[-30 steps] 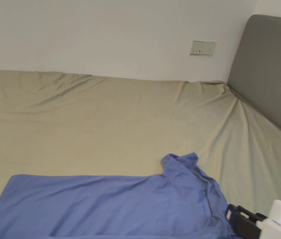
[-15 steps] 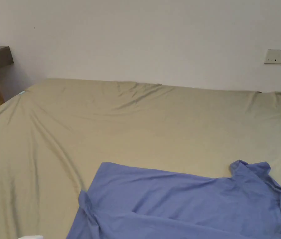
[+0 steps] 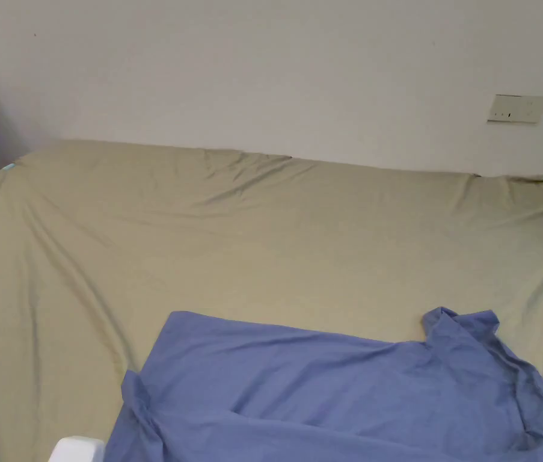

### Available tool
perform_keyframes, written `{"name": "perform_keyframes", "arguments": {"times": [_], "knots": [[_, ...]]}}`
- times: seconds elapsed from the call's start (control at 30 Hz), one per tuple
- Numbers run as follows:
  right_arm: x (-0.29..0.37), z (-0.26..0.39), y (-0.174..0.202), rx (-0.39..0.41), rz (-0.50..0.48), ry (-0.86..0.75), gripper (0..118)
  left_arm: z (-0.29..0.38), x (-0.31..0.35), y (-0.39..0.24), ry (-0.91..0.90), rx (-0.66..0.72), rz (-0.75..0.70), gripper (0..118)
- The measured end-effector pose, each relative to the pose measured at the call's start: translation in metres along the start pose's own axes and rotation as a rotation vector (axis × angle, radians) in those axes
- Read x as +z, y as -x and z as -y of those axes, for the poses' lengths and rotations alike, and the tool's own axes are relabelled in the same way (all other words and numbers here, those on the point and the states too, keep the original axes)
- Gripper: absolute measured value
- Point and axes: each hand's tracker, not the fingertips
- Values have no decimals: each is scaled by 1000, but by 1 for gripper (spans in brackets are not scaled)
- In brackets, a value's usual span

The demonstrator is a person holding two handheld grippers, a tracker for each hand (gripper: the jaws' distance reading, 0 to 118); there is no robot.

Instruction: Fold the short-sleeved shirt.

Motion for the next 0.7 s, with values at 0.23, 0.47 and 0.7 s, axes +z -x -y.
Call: {"name": "perform_keyframes", "arguments": {"times": [0.23,0.47,0.7], "knots": [[-28,-2,-5,16,36,55,2,4,27,-5,-45,107,43,7],[-78,-16,-38,85,179,61,27,-9,47,-7,-42,155,49,6],[-125,-23,-60,96,160,150,80,-13,51,-17,-28,151,28,6]]}}
